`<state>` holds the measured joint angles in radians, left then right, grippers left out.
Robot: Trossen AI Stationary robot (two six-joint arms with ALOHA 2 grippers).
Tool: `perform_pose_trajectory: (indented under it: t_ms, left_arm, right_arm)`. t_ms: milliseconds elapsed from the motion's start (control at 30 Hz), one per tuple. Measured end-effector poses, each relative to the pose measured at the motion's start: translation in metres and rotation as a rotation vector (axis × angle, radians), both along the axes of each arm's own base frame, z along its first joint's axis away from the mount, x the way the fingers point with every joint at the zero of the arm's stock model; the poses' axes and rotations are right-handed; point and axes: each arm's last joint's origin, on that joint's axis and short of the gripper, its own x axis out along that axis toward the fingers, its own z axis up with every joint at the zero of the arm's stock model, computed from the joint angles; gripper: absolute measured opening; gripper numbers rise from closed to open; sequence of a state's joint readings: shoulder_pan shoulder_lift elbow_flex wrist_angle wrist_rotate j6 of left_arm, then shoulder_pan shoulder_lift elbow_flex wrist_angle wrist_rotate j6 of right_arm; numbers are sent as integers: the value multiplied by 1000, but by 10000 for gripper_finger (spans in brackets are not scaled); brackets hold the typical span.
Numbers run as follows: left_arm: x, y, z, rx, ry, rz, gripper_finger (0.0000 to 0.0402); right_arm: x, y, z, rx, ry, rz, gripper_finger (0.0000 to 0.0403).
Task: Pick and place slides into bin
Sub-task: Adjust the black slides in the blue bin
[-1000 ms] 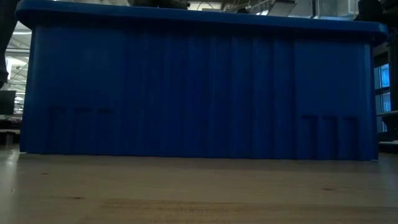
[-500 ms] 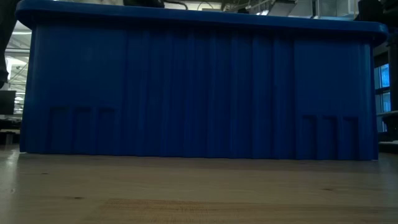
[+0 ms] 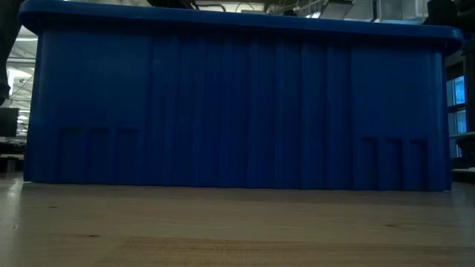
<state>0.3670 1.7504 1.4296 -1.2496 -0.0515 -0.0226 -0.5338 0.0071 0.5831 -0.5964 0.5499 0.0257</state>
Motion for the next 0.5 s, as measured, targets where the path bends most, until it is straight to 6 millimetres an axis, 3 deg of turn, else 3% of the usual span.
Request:
perform_pose_trajectory:
  t_ms: [300, 500]
  left_arm:
    - [7, 7, -30, -98, 105, 19, 195]
    - [10, 4, -28, -125, 108, -43, 195]
  right_arm:
    - [0, 0, 0, 0, 0, 0, 327]
    - [0, 0, 0, 0, 0, 0, 327]
